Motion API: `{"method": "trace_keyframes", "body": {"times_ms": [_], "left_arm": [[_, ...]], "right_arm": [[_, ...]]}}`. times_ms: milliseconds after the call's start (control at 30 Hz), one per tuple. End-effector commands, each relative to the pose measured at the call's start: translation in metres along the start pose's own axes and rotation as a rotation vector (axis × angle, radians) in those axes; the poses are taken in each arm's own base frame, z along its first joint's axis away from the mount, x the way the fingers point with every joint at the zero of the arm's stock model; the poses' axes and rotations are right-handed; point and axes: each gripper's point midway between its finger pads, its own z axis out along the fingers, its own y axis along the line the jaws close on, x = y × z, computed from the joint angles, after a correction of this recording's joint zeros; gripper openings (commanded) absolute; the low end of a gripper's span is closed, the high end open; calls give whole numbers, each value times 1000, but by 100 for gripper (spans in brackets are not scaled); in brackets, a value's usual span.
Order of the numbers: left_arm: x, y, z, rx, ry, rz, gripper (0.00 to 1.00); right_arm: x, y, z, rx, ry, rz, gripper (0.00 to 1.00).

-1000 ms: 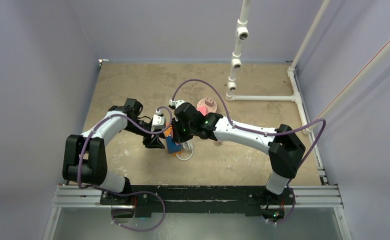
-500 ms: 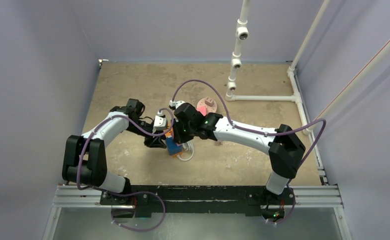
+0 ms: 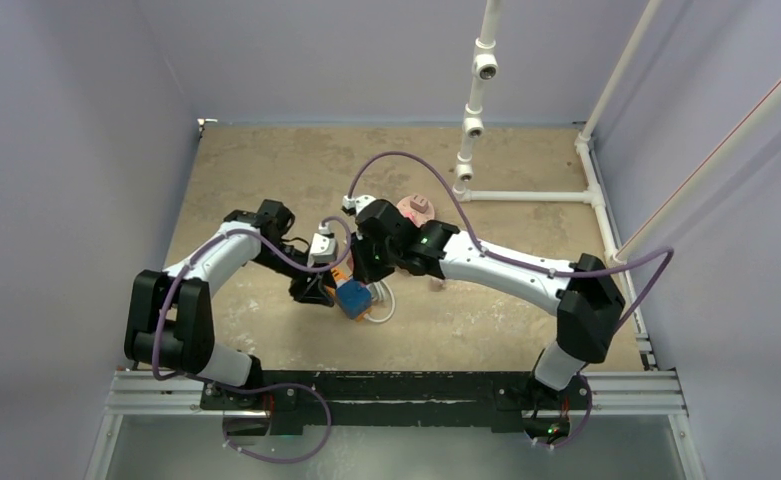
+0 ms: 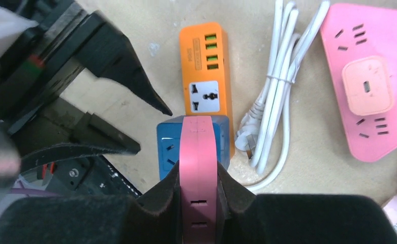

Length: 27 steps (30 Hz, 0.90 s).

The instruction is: Insert the plug

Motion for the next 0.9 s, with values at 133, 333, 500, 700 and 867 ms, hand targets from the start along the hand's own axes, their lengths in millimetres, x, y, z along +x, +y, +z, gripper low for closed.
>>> {"method": "trace_keyframes", "body": {"times_ms": [133,333,500,700,867], "left_arm": [[-82,-5,-67,-42,-145,23,74],[-126,-10,-80,-66,-242,53,80],[-143,-17,-77,-36,-254,58,76],[-156,-30,-73,-11,-222,103,66],[-152,-33,-64,18,-193,111,48]], "right_arm": [[-70,26,-70,-111,-285,-118,0],[-74,43,-80,-189,-340,-185,0],[-81,65,-90,-259,-391,-235,0],[-81,69,-90,-263,-390,-267,0],[-81,77,-94,-289,-398,-283,0]]}}
